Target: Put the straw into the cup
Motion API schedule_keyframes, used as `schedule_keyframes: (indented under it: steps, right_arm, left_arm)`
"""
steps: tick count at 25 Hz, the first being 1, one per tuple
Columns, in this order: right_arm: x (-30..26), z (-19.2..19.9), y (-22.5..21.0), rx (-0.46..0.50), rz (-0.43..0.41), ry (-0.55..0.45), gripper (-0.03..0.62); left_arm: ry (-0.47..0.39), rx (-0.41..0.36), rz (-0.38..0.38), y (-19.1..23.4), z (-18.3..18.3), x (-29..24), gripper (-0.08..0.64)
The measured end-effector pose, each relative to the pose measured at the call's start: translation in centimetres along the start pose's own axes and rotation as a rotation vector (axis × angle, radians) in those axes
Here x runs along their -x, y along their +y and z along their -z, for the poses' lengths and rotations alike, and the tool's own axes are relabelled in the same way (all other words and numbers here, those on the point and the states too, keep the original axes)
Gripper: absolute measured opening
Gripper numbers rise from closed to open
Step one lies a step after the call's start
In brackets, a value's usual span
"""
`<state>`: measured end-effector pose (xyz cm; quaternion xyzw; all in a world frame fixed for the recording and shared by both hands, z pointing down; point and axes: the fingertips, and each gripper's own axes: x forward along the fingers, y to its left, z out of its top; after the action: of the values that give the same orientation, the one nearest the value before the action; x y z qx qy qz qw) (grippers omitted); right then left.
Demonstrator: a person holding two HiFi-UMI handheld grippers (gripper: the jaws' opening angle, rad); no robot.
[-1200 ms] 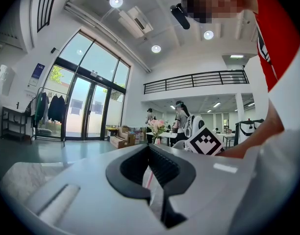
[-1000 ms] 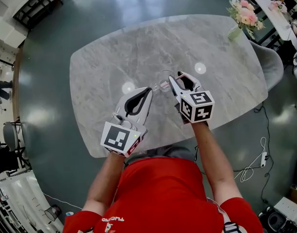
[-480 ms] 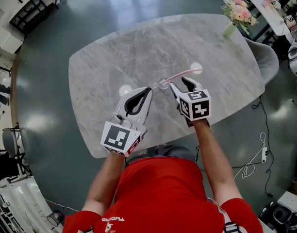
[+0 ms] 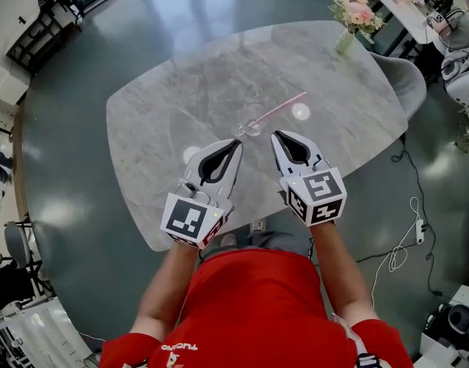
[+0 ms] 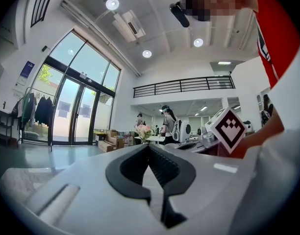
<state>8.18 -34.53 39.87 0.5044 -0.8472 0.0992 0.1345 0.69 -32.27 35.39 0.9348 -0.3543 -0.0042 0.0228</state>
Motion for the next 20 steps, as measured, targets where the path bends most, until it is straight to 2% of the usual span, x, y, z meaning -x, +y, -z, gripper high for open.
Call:
schedule_keyframes:
  steps: [4, 9, 13, 20]
  right_arm:
    - [2.4, -1.9, 1.9, -0.017, 0.0, -0.088, 0.003]
    - [6.0, -3.9, 4.5, -0.064, -0.019, -0.2, 0.002]
    - [9.2, -5.6, 7.4, -0.06, -0.035, -0.275, 0.002]
    - [13.2, -6.7, 12.3, -0.058, -0.04, -0.357, 0.002]
  left_arm:
    - [-0.014, -0.013, 0.043, -1.4, -0.7, 0.9, 0.006]
    - [-0.029, -0.009, 0.056, -2.7, -1.9, 2.7, 0.006]
    - [-0.061, -0.009, 0.065, -3.5, -3.6, 4.9, 0.006]
    - [-0.117, -0.024, 0.093, -4.7, -6.1, 9.4, 0.006]
